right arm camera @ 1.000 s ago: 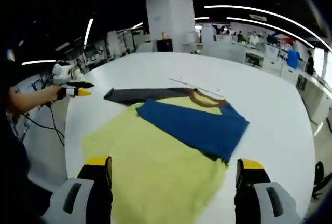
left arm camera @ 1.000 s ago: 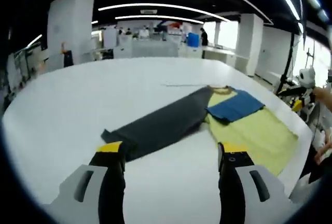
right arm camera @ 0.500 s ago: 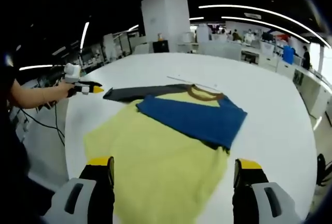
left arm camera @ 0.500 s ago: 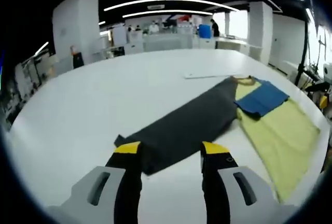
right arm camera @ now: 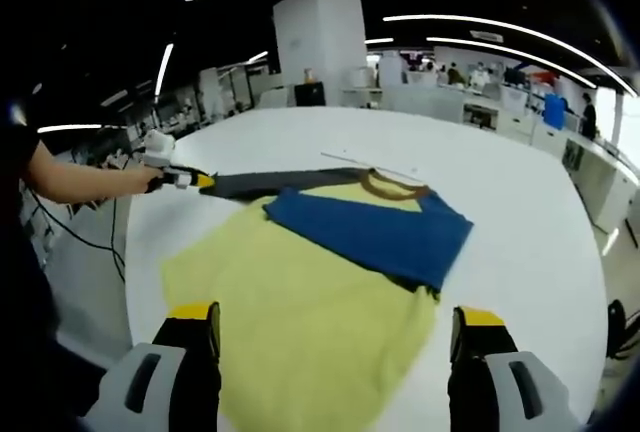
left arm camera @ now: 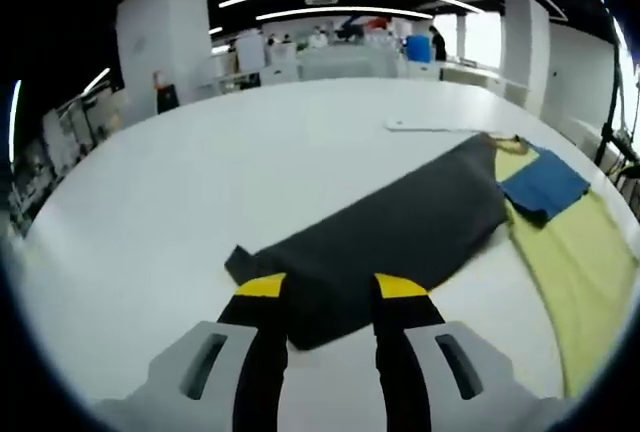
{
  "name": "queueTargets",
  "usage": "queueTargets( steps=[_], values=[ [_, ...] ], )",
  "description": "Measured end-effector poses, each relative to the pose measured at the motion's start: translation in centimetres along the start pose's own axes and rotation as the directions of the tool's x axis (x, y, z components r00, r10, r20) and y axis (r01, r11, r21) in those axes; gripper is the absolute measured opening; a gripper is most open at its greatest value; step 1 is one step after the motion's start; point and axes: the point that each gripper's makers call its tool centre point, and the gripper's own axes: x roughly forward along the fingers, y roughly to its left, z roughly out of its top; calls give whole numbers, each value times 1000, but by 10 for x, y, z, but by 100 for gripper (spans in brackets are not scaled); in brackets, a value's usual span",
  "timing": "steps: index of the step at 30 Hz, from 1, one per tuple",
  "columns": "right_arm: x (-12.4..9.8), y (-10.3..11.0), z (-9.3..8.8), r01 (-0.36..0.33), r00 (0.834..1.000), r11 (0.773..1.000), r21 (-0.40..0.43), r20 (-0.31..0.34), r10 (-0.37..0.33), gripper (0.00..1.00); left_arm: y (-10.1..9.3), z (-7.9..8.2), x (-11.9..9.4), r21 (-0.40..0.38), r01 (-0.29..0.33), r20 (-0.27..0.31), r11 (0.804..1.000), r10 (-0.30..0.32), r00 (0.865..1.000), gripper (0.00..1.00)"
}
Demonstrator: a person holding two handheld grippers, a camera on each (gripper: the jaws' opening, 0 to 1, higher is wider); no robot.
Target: Fold the garment on the visible template until the final outline fits inside the template.
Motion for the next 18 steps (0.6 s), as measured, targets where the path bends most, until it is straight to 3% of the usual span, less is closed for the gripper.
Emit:
queueTargets(
  steps=[8,13,15,18],
  values=[
    [-6,-7,-3,26,1000,1000,10,-11,-26,93,5,-17,2,6,-34,-50,999,34,998,25],
    [-10,-11,-5,45,999,999,17,-13,-44,91,10,-17,3,-19,-57,-40,998,56,998,19],
    [-11,-12,-7,49,999,999,22,-17,-49,91,14,-18,2,-65,-85,-50,994,82,995,15],
    [-12,-13,-10,54,998,998,27,-21,-54,90,17,-18,2,-59,-97,-50,994,94,994,12]
  ],
)
